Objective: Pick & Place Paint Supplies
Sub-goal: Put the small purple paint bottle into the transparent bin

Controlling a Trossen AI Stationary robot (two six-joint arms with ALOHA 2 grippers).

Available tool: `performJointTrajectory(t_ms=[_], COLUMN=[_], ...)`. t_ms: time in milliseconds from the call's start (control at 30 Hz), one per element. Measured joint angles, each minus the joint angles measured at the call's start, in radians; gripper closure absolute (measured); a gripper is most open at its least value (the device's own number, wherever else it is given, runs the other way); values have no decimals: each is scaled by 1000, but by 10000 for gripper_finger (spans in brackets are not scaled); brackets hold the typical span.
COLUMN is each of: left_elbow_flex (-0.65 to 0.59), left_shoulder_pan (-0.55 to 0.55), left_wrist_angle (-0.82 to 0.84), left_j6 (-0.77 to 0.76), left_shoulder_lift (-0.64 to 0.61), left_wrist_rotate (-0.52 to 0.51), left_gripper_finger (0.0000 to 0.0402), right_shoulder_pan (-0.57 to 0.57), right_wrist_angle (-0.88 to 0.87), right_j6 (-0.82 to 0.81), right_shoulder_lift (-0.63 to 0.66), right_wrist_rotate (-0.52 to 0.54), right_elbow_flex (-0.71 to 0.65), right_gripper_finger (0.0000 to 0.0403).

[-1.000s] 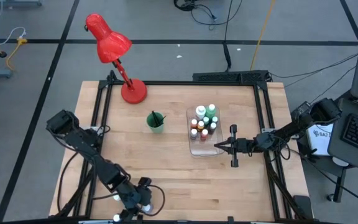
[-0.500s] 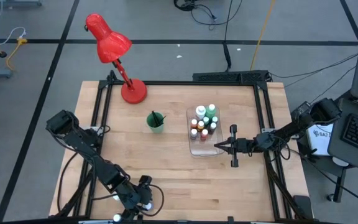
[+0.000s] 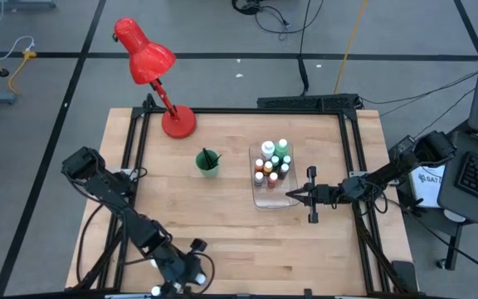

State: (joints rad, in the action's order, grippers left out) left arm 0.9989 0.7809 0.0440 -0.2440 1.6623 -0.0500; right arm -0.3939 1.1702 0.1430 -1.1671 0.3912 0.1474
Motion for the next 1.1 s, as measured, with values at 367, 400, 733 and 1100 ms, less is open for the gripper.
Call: performJointTrajectory(t_ms=[367, 400, 733, 1100], left_elbow_flex=[0, 0, 219, 539], left_shoulder_pan=[-145, -175, -497, -647], left_wrist_angle=[-93, -131, 89, 169], left_j6=[61, 33, 41, 402], left_shoulder_lift=[-134, -146, -101, 182], left_wrist_rotate=[-253, -254, -32, -81], left_gripper_finger=[309, 309, 309, 309], right_shoulder_pan=[-1, -1, -3, -142], right_wrist_angle=[8, 8, 34, 187], right_j6=[-19, -18, -27, 165], right_shoulder_lift=[0, 0, 0, 0], right_wrist_rotate=[-1, -1, -8, -182], right_elbow_flex=[0, 0, 0, 1], right_gripper_finger=[399, 399, 399, 399])
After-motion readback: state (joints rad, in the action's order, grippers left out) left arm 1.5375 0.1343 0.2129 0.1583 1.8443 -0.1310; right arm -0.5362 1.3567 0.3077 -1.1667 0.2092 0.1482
